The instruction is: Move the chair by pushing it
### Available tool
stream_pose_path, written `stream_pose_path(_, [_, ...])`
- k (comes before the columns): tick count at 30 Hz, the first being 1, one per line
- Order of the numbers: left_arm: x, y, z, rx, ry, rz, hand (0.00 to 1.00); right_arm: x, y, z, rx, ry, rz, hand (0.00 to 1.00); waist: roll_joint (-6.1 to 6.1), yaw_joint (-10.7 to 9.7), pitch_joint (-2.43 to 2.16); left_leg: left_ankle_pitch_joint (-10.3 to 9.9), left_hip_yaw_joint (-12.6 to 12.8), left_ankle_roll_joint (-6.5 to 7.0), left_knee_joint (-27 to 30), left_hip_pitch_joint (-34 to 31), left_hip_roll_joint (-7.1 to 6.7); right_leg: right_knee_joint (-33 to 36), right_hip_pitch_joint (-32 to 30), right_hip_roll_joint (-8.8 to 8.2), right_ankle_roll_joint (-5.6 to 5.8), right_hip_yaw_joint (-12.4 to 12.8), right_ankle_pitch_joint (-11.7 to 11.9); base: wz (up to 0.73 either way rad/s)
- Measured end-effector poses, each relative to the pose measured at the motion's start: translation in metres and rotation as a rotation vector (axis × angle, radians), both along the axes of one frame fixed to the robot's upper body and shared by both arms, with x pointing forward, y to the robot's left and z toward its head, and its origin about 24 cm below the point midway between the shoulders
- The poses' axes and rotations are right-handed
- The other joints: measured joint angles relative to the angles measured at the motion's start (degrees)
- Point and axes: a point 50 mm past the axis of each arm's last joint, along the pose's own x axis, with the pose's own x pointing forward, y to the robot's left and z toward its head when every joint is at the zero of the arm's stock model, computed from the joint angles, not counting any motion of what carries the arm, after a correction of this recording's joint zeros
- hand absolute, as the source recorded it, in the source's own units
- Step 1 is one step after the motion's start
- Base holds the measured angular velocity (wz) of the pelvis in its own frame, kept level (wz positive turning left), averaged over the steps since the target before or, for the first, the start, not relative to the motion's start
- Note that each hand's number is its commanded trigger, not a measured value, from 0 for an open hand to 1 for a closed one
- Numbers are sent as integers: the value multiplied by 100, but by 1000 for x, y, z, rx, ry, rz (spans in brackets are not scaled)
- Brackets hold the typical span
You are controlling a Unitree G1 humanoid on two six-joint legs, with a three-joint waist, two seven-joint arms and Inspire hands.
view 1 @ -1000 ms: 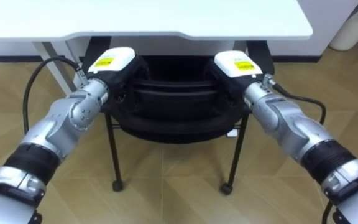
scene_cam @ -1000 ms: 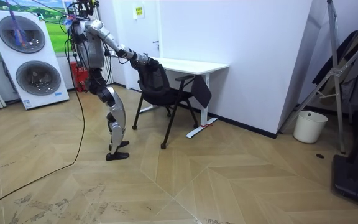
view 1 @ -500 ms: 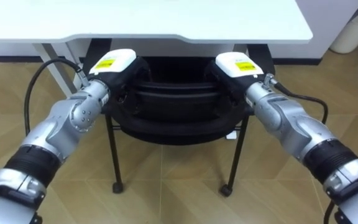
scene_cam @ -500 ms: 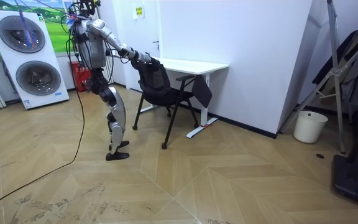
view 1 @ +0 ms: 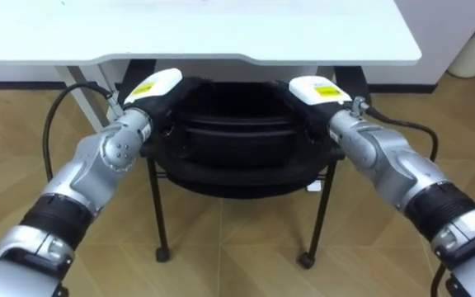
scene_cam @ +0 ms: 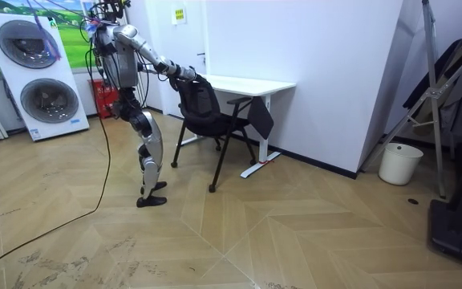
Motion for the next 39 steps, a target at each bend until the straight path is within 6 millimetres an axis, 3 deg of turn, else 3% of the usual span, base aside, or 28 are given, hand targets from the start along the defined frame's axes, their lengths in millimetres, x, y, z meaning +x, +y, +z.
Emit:
stream_pose_path(4, [-11, -4, 5, -41, -42, -17, 0, -3, -3, 12, 59, -4, 6, 0, -23, -85, -45, 0, 27, 2, -76, 42, -8, -34, 26, 10, 24, -28, 50, 8])
stream_pose_path(6, [-17, -4, 8, -62, -69, -19, 0, -7, -6, 20, 97, -39, 5, 0, -49, -88, -86, 30, 165, 48, -183, 87, 2, -64, 41, 0, 38, -28, 58, 0])
stream_pose_path(8, [-25, -1, 14, -90, -110, -11, 0, -15, -18, 23, 182, -57, -33, 0, -89, -87, -177, 31, 165, 49, -278, 197, -6, -157, 155, 25, 75, -38, 93, 2])
stream_pose_path(10, [-32, 5, 15, -106, -128, 8, 0, -25, -32, 26, 209, -82, -50, 0, -85, -111, -180, 31, 149, 49, -343, 310, -13, -324, 316, 65, 110, -94, 139, 11])
stream_pose_path(12, [-39, 13, 29, -136, -207, 40, 0, -35, -49, 37, 284, -133, -89, 0, -89, -112, -183, 45, 144, 71, -437, 379, -15, -435, 382, 95, 136, -98, 186, 4])
stream_pose_path(15, [-50, 44, 65, -213, -474, 172, 0, -52, -87, 82, 516, -403, -206, 0, -72, -143, -193, 72, 175, 99, -643, 615, -6, -739, 621, 165, 175, -95, 311, -7])
stream_pose_path(17, [-72, 82, 98, -303, -754, 339, 0, -70, -130, 131, 723, -743, -338, 0, -27, -294, -260, 67, 323, 112, -796, 858, -12, -923, 847, 178, 270, -30, 377, -12])
stream_pose_path(18, [-80, 93, 104, -318, -817, 380, 0, -79, -141, 140, 756, -826, -370, 0, -7, -307, -285, 51, 371, 136, -805, 891, -6, -967, 887, 191, 304, -11, 403, -17])
stream_pose_path(19, [-97, 115, 113, -343, -938, 480, 0, -100, -162, 156, 812, -991, -435, 0, 25, -344, -308, 22, 465, 174, -824, 979, -3, -1025, 968, 194, 353, 35, 432, -20])
stream_pose_path(22, [-144, 162, 114, -365, -1135, 753, 0, -146, -197, 166, 880, -1264, -588, 0, 92, -459, -297, -90, 639, 243, -884, 1164, 0, -1064, 1108, 195, 435, 255, 442, -28])
stream_pose_path(25, [-181, 187, 105, -351, -1223, 951, 0, -178, -221, 162, 929, -1389, -725, 0, 162, -661, -259, -271, 781, 314, -704, 1109, 26, -1037, 1087, 203, 531, 541, 404, -24])
stream_pose_path(28, [-210, 201, 96, -388, -1294, 1100, 0, -212, -242, 154, 953, -1502, -878, 0, 193, -725, -261, -370, 925, 397, -615, 1101, 1, -1023, 1026, 178, 777, 834, 267, -25])
stream_pose_path(31, [-233, 209, 85, -423, -1339, 1232, 0, -242, -255, 140, 979, -1581, -1036, 0, 245, -758, -264, -485, 1050, 463, -547, 1118, -16, -1002, 983, 166, 791, 998, 260, -27])
stream_pose_path(34, [-248, 213, 63, -463, -1303, 1371, 0, -266, -257, 104, 1008, -1536, -1223, 0, 241, -745, -254, -517, 1102, 499, -585, 1140, -23, -926, 972, 177, 668, 1108, 419, -14])
stream_pose_path(36, [-255, 213, 44, -484, -1237, 1455, 0, -281, -255, 72, 1037, -1455, -1375, 0, 215, -724, -247, -532, 1102, 518, -597, 1154, -33, -918, 968, 176, 675, 1203, 425, 0])
stream_pose_path(38, [-265, 211, 14, -512, -1113, 1563, 0, -305, -253, 22, 1035, -1304, -1623, 0, 203, -672, -239, -554, 1100, 538, -585, 1112, -41, -916, 906, 172, 684, 1321, 430, 0])
stream_pose_path(39, [-268, 210, 5, -514, -1072, 1589, 0, -312, -251, 9, 1032, -1255, -1684, 0, 203, -663, -239, -567, 1097, 540, -573, 1101, -41, -916, 899, 169, 686, 1338, 431, 0])
